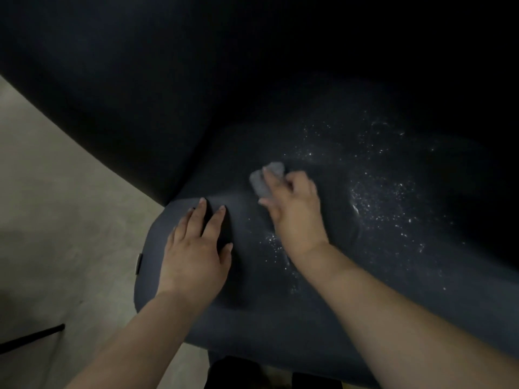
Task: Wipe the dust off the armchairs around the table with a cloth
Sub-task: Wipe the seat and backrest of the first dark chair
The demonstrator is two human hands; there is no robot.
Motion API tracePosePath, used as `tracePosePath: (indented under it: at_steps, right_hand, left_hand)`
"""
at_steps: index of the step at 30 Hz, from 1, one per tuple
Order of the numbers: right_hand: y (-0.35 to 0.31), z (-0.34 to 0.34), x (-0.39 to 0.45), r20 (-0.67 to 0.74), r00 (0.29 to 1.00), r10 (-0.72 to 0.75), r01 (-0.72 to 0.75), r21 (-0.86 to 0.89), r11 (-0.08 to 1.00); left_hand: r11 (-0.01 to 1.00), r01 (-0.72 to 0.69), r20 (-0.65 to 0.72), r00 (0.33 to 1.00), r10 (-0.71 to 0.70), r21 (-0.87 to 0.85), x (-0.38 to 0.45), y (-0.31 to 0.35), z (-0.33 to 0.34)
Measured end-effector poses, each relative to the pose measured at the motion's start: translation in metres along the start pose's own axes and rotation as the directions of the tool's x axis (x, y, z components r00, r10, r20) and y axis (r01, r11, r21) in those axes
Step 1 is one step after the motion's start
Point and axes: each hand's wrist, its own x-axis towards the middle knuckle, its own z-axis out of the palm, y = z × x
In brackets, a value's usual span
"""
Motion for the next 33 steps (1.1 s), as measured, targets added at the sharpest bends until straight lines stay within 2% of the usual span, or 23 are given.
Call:
tracePosePath:
  at_steps: [2,4,7,9,11,14,17,21,24,26,28,30,33]
  right_hand:
    - [0.002,-0.003,-0.036,0.08,0.994,-0.075,0.073,0.031,0.997]
    - [0.021,-0.016,-0.053,0.094,0.993,-0.072,0.065,0.067,0.996]
    - [0.043,-0.024,-0.021,-0.029,0.999,0.036,-0.037,-0.009,0.999]
    - [0.032,-0.014,0.011,-0.051,0.994,0.095,-0.096,-0.012,0.995]
    - [0.007,0.0,0.013,0.034,0.999,0.022,-0.022,0.011,1.0]
    - [0.0,0.0,-0.031,0.134,0.978,-0.158,0.156,0.031,0.987]
    - [0.022,-0.022,-0.049,0.123,0.977,-0.172,0.174,-0.006,0.985]
    - [0.012,-0.009,0.001,0.011,1.0,-0.016,0.017,-0.04,0.999]
    - [-0.014,0.008,-0.008,0.091,0.988,-0.126,0.126,0.011,0.992]
    - [-0.009,0.001,-0.042,0.175,0.961,-0.214,0.212,0.029,0.977]
    - [0.006,-0.016,-0.063,0.204,0.949,-0.24,0.24,0.025,0.97]
    - [0.022,-0.027,-0.057,0.164,0.961,-0.224,0.23,-0.017,0.973]
    - [0.024,-0.022,-0.021,0.039,0.995,-0.091,0.092,-0.049,0.995]
  left_hand:
    - [1.0,0.014,-0.008,1.0,-0.014,-0.004,-0.001,0.0,0.001]
    - [1.0,0.013,-0.017,1.0,-0.013,0.008,-0.003,-0.002,0.001]
    - [1.0,0.002,-0.028,1.0,-0.002,0.013,-0.003,-0.002,0.001]
    - [1.0,0.002,-0.033,0.999,-0.002,0.011,-0.002,-0.002,0.001]
    - [1.0,0.002,-0.037,0.999,-0.002,0.008,-0.002,-0.002,0.001]
    - [1.0,0.006,-0.036,0.999,-0.007,-0.018,-0.003,-0.003,0.0]
    - [1.0,0.009,-0.031,0.999,-0.01,-0.02,-0.006,-0.007,0.0]
    - [1.0,0.004,-0.021,1.0,-0.005,-0.03,-0.008,-0.009,0.001]
    - [0.999,0.002,-0.021,1.0,-0.003,-0.05,-0.008,-0.009,0.002]
    - [0.999,-0.005,-0.023,1.0,0.004,-0.053,-0.008,-0.009,0.002]
    - [0.999,-0.011,-0.024,1.0,0.01,-0.052,-0.01,-0.01,0.002]
    - [0.999,-0.014,-0.016,1.0,0.014,-0.049,-0.012,-0.01,0.002]
    - [0.998,-0.013,-0.02,1.0,0.012,-0.054,-0.014,-0.009,0.003]
